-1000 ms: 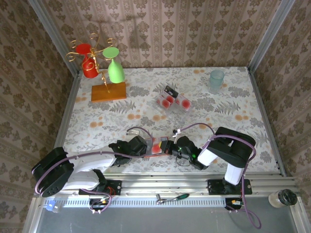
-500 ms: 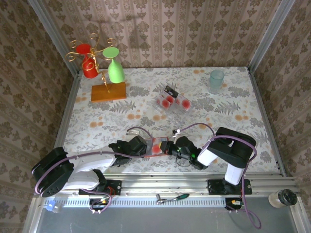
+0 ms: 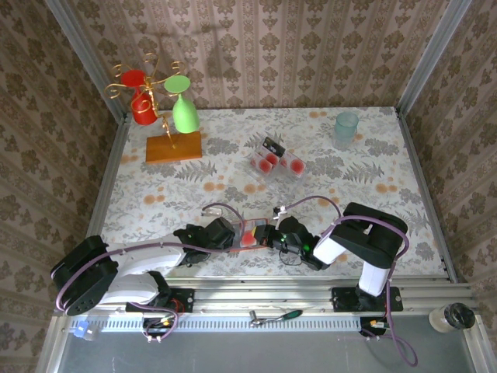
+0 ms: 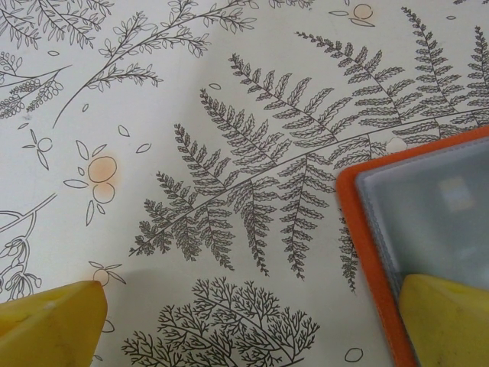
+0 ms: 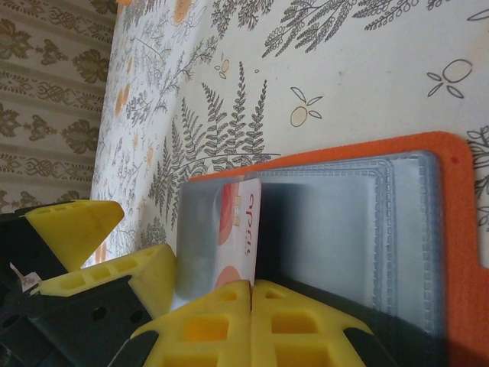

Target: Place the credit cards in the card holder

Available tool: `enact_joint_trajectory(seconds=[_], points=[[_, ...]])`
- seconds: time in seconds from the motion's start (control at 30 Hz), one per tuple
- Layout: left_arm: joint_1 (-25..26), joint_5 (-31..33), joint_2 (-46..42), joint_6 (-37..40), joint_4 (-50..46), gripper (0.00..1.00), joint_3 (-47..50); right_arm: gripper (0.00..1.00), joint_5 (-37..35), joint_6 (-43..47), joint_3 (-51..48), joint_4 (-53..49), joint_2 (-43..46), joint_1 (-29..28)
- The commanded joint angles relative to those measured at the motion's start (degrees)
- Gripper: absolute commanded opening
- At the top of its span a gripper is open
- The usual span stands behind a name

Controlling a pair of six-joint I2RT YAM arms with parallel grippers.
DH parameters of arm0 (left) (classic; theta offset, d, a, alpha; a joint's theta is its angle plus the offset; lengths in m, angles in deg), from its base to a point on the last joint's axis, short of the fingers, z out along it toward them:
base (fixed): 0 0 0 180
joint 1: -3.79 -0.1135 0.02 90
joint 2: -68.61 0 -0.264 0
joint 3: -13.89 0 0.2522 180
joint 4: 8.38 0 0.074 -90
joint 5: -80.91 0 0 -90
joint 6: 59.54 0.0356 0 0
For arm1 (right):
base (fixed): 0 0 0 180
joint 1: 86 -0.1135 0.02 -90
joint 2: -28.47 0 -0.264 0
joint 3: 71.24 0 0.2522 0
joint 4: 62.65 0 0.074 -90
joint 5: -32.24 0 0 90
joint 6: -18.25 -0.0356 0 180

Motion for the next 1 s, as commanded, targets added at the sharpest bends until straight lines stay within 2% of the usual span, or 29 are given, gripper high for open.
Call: enact_joint_trajectory(seconds=[0.0,0.07,0.23,0.33,0.43,0.5,0.63,0.8,0.97], points=[[0.40,-0.39,-0.28,-0.64,-1.16,1.00,1.02,0.14,1.34,0.47,0.37,-7.06,-1.11,-0.44],[0.47,-0.22,-0.43,-0.65,-1.45,1.00,1.15,0.27,2.07,1.35,1.08,-9.34,0.31,0.09],[0.41,0.05,-1.16,-1.10,-1.63,1.00,1.68,0.48,3.12,6.33,4.64,-24.34,7.30,1.44],[0.33,0.07,-1.57,-1.25,-1.54,1.00,1.79,0.52,2.21,9.74,7.51,-34.26,11.39,1.63],[0.32,0.12,-1.59,-1.25,-1.43,1.00,1.80,0.53,1.16,12.53,10.09,-41.84,13.60,1.58],[0.34,0.08,-1.67,-1.16,-1.34,1.00,1.69,0.49,0.70,14.11,11.54,-45.02,14.01,1.63],[0.32,0.14,-1.68,-1.06,-1.19,1.00,1.70,0.34,0.72,17.95,15.68,-51.77,12.67,1.61],[0.27,0.14,-1.50,-0.90,-0.99,1.00,1.79,0.18,2.27,21.05,19.86,-54.96,9.81,1.64],[0.28,-0.04,-1.42,-0.90,-0.76,1.00,1.87,0.12,4.11,22.73,23.52,-56.37,7.01,1.53]])
